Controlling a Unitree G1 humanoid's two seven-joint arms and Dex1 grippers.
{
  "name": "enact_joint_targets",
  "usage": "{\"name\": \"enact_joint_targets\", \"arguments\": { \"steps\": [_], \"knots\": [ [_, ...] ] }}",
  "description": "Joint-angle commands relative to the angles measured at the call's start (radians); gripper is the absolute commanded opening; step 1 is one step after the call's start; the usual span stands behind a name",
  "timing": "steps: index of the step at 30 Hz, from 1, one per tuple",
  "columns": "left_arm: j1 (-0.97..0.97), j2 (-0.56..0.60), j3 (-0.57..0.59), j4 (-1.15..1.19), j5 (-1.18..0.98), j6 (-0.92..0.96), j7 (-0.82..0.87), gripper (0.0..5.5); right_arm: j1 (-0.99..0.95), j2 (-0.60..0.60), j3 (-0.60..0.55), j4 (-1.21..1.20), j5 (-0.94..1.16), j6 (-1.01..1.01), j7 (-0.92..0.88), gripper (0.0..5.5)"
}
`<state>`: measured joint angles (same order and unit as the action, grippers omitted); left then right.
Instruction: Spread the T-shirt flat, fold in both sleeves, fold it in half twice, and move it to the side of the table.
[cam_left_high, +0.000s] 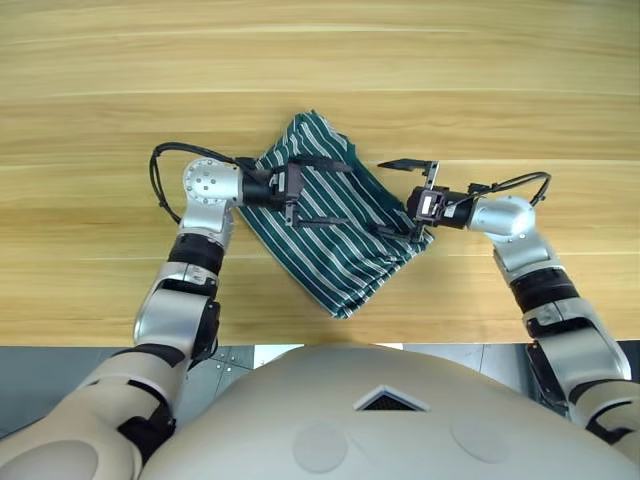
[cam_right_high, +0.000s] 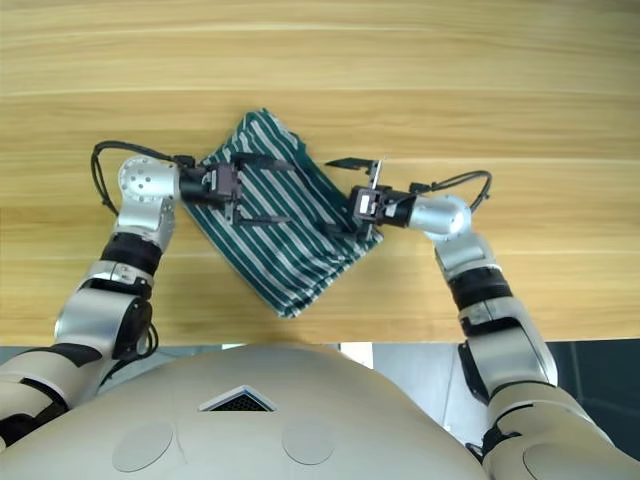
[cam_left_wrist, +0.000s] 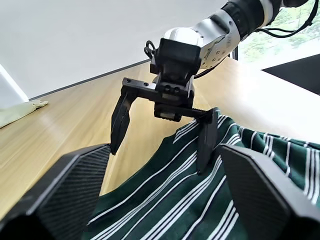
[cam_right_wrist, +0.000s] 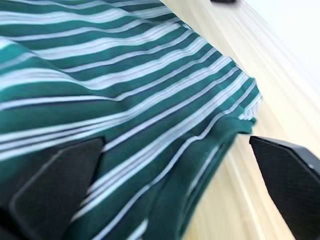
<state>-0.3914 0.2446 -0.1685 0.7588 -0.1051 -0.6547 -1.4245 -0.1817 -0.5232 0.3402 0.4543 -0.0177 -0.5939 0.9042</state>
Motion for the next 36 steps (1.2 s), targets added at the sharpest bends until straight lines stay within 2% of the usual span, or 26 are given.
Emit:
{"name": "enact_joint_targets", "arguments": {
  "steps": [1, 5, 10, 15, 20, 28, 36],
  "knots": [
    [-0.004, 0.031, -0.037, 0.037, 0.048, -0.036, 0.03, 4.0, 0.029, -0.059, -0.051, -0.07, 0.045, 0.028, 0.03, 5.38],
    [0.041, 0.038, -0.077, -0.027, 0.011, -0.018, -0.02, 4.0, 0.037, -0.071, -0.109, -0.141, 0.087, 0.049, 0.005, 5.38],
    [0.099, 0.097, -0.136, -0.1, 0.016, -0.014, -0.069, 4.0, 0.066, -0.069, -0.112, -0.198, 0.12, 0.072, 0.042, 5.38],
    [0.066, 0.179, -0.111, -0.087, 0.017, -0.03, -0.03, 4.0, 0.028, -0.075, -0.041, -0.026, -0.121, 0.075, -0.049, 5.38],
    [0.053, 0.201, -0.071, -0.125, -0.051, -0.014, -0.021, 4.0, 0.085, -0.133, 0.015, 0.026, -0.19, 0.063, -0.025, 5.38],
    [-0.035, 0.214, -0.102, 0.109, 0.114, -0.098, 0.133, 4.0, 0.272, -0.215, 0.068, -0.333, 0.115, 0.07, 0.175, 5.38],
    [-0.119, 0.198, -0.102, 0.297, 0.195, -0.152, 0.259, 4.0, 0.241, -0.141, 0.057, -0.365, 0.146, 0.095, 0.174, 5.38]
  ]
}}
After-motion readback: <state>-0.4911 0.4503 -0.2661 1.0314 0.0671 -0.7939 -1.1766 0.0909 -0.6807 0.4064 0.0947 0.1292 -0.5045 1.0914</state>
